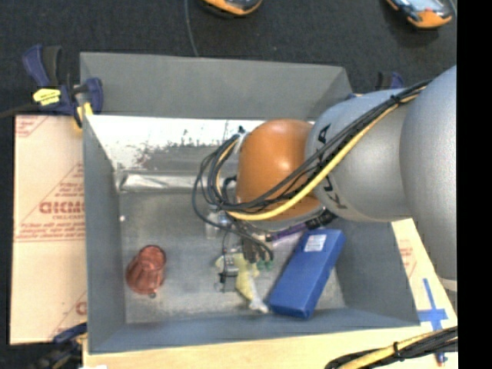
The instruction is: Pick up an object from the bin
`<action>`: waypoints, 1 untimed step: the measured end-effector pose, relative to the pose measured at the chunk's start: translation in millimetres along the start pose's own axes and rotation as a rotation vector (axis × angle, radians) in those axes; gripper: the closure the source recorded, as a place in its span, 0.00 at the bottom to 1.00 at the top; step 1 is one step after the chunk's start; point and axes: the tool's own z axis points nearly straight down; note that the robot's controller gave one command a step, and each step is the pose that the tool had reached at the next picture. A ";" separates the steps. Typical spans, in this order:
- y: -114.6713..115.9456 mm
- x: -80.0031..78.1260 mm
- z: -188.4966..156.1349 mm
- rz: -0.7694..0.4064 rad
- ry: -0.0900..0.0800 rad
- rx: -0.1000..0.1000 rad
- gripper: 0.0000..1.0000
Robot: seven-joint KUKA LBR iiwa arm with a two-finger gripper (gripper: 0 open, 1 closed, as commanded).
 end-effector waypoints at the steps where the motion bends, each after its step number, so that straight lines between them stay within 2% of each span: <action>1: -0.6 -2.2 -3.1 0.003 -0.007 -0.001 0.00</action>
Offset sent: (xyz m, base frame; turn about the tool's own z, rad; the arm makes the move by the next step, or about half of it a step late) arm 0.0281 -0.0646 -0.0609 -0.1319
